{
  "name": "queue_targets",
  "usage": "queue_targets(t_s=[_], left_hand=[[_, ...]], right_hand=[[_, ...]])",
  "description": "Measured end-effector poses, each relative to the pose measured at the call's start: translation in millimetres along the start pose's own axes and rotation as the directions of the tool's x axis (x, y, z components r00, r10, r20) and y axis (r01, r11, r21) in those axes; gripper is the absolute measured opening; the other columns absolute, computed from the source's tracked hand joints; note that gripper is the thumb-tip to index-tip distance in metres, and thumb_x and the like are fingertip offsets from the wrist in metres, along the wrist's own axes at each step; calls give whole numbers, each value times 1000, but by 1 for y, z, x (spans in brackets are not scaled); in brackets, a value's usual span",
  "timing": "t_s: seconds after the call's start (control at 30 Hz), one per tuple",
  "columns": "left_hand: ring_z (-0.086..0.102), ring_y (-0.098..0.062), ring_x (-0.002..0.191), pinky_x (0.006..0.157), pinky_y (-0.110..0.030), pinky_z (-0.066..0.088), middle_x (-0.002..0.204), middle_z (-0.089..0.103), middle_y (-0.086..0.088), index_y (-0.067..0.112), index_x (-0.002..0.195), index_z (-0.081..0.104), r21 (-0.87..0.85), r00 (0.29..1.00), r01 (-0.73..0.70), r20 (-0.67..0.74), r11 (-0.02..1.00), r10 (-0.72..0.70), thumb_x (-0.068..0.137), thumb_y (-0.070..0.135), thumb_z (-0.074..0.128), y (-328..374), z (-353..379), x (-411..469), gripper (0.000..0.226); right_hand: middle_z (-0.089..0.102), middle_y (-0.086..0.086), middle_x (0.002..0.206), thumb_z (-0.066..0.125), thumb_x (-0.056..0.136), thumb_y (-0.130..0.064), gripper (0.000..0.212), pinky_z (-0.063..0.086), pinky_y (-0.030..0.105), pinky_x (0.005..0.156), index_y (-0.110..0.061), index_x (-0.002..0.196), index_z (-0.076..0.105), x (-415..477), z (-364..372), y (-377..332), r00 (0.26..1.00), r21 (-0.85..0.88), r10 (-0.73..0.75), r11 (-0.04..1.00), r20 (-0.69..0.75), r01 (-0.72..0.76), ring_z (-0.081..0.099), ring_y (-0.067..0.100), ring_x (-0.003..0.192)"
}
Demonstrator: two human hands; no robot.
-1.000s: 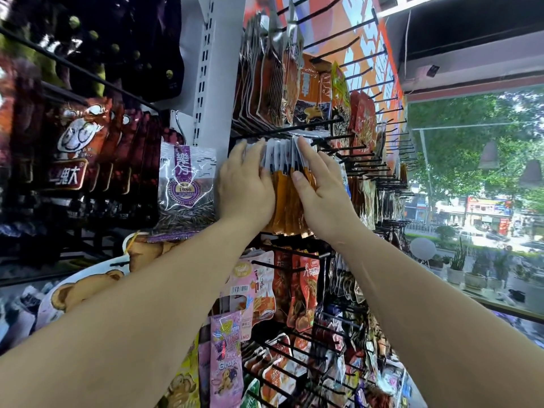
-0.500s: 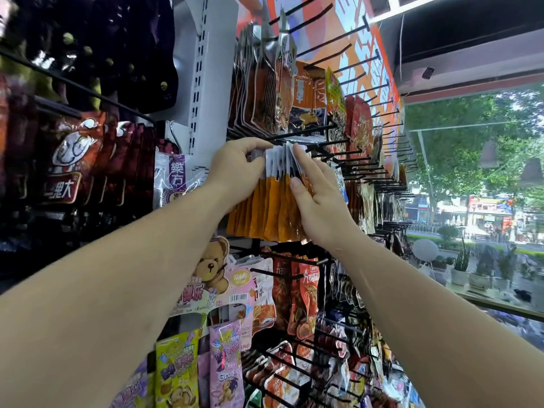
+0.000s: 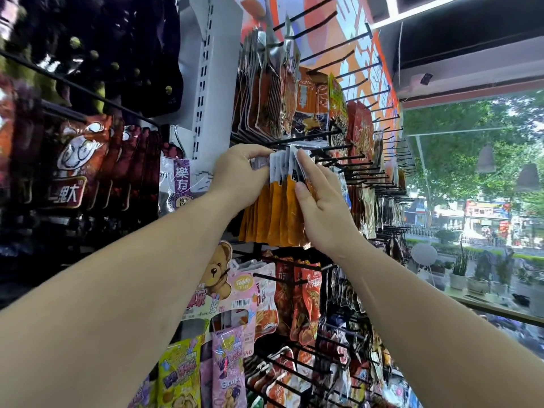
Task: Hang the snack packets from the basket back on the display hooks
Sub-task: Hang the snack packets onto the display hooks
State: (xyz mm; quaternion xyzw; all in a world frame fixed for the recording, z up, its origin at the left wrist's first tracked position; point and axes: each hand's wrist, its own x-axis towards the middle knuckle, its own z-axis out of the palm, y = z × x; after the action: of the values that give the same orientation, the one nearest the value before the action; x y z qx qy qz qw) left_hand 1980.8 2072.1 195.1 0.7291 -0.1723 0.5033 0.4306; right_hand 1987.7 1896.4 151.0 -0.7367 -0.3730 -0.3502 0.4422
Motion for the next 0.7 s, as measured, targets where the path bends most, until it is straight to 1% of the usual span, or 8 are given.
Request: queue_targets(t_s=[0.17,0.27,0.33,0.37,0.43,0.47,0.57,0.7], left_hand=[[57,-7,116,104,-32,48,124,61,9,41,118,69,-46,990,-54,128,997,59,100,25,69,-8,2,1,24],[56,2,110,101,-25,47,114,61,20,53,107,64,-80,978,-49,201,996,64,100,20,68,-4,1,-2,34],[59,1,108,100,-31,50,109,62,26,59,101,63,-70,977,-45,204,997,58,98,21,71,-4,0,-1,39],[61,2,105,97,-32,51,104,63,28,59,96,64,-69,979,-35,199,997,48,97,22,72,-4,-1,-1,38],[61,9,95,88,-26,51,94,64,31,59,91,64,-78,981,-32,188,996,46,97,21,71,-2,-2,-1,39],[60,9,94,87,-26,50,94,63,31,59,91,64,-73,982,-45,180,996,57,97,20,71,-1,-2,-1,40],[60,-1,98,90,-29,50,99,63,28,55,100,68,-27,983,-97,153,995,100,96,15,69,-5,-3,3,40],[62,-11,107,98,-34,52,100,65,21,33,117,77,34,993,-64,98,997,60,98,17,67,-9,-3,6,26]], right_hand=[[26,-4,162,39,111,-33,49,17,21,110,-53,155,27,1,0,0,1000,-12,3,1000,-1,-3,20,7,149],[30,-5,159,45,109,-37,50,17,3,99,-54,154,30,2,1,1,1000,-14,-3,1000,-21,3,27,-7,136],[33,-4,154,57,103,-43,58,21,-8,87,-53,154,32,3,4,-1,999,-25,2,1000,-54,-3,34,-20,116],[33,-5,152,64,98,-46,65,23,-9,83,-52,154,31,3,5,-2,998,-33,12,999,-60,-14,37,-18,111],[33,-5,148,74,91,-47,78,25,-7,80,-52,155,30,3,7,-6,997,-64,27,997,-71,-32,37,-7,109],[34,-4,146,77,89,-46,80,26,-7,80,-51,155,31,4,8,-7,996,-86,16,996,-83,-23,36,-8,108],[41,0,141,75,89,-31,77,28,-8,79,-45,154,35,7,12,-6,992,-118,-25,993,-121,11,34,-30,99],[40,-2,141,68,93,-24,73,34,6,75,-45,154,34,5,11,-7,994,-111,9,994,-112,-21,33,-37,92]])
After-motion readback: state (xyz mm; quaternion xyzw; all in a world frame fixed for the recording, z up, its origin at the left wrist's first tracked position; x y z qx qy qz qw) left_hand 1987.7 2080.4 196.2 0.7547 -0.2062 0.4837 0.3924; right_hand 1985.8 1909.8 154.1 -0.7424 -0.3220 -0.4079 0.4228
